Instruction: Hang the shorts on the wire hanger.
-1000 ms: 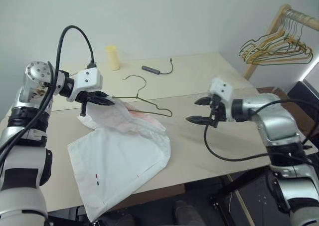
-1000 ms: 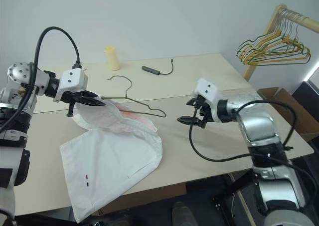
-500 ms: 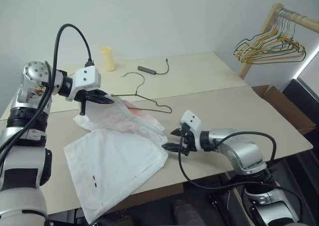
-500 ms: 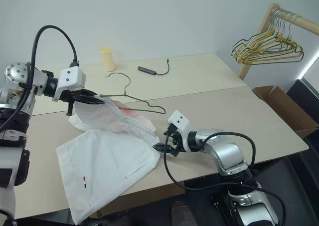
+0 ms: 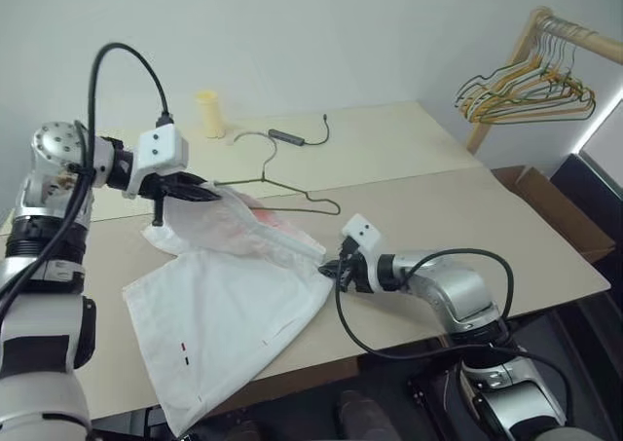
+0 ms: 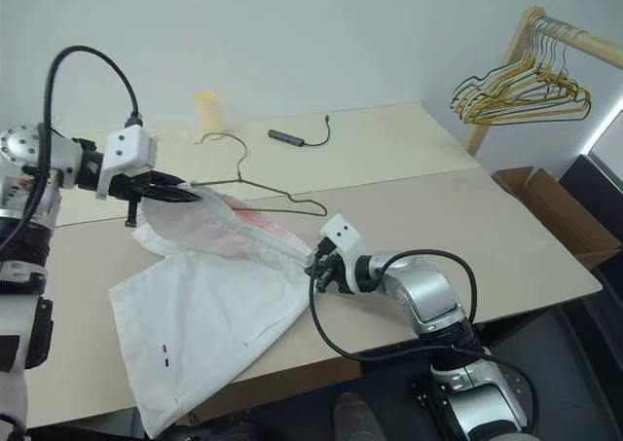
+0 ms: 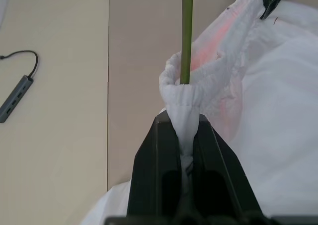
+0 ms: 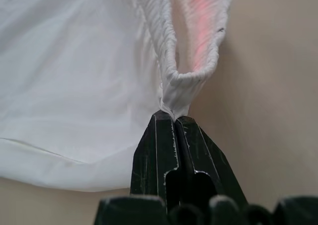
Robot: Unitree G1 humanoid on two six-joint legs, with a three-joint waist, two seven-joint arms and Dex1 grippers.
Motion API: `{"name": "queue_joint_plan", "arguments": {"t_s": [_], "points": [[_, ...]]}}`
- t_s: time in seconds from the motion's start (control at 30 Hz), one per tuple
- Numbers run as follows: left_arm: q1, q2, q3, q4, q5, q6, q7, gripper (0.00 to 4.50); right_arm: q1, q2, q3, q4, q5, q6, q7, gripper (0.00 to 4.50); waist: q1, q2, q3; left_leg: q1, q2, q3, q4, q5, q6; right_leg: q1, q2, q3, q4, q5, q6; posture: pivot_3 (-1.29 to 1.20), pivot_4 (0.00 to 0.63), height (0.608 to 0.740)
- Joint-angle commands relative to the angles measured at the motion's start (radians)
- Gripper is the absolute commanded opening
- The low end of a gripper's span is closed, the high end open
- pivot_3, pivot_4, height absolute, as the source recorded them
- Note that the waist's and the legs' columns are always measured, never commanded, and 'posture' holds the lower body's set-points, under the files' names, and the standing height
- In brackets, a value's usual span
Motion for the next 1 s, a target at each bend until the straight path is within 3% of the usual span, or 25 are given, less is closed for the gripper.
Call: {"name": "queue_joint_plan", "arguments": {"t_s": [0.03,0.2,0.4,0.8,1.0], "points": [[0.020,0.071,0.012,-0.066,-0.121,0.013,-0.026,0.00,-0.045,-0.039,-0.077,0.038,0.037,-0.042,0.032,0.01,-0.004,0.000,0.000,0.000,0.000,0.000,0.000,0.000,0.000,0.000,0.000,0.000,0.000,0.000,0.000,-0.17,0.000,0.740],[0.049,0.140,-0.032,-0.106,-0.220,0.015,-0.026,0.00,-0.079,-0.116,-0.117,0.109,0.069,-0.068,0.110,0.01,-0.005,0.000,0.000,0.000,0.000,-0.001,0.000,0.000,0.000,0.001,0.000,0.000,0.000,0.000,0.000,-0.17,0.000,0.740],[0.051,0.158,-0.070,-0.093,-0.204,-0.012,-0.026,0.00,-0.105,-0.183,-0.113,0.150,0.060,-0.130,0.151,0.01,-0.004,0.000,0.000,0.000,0.000,-0.001,0.000,0.000,0.000,0.001,0.000,0.000,0.000,0.000,0.000,-0.17,0.000,0.740],[0.047,0.108,-0.068,-0.048,-0.048,-0.061,0.014,0.00,-0.122,-0.258,-0.068,0.044,-0.009,-0.319,0.174,0.01,-0.004,0.000,0.000,0.000,0.000,0.000,0.000,0.000,0.000,0.000,0.000,0.000,0.000,0.000,0.000,-0.18,0.000,0.740],[-0.023,0.050,-0.064,-0.006,-0.004,-0.077,0.034,0.00,-0.257,-0.286,0.015,-0.021,-0.112,-0.426,0.206,0.01,-0.003,0.000,0.000,0.000,0.000,0.001,0.002,0.000,0.000,0.000,0.000,0.001,0.000,0.000,0.001,-0.18,0.000,0.740]]}}
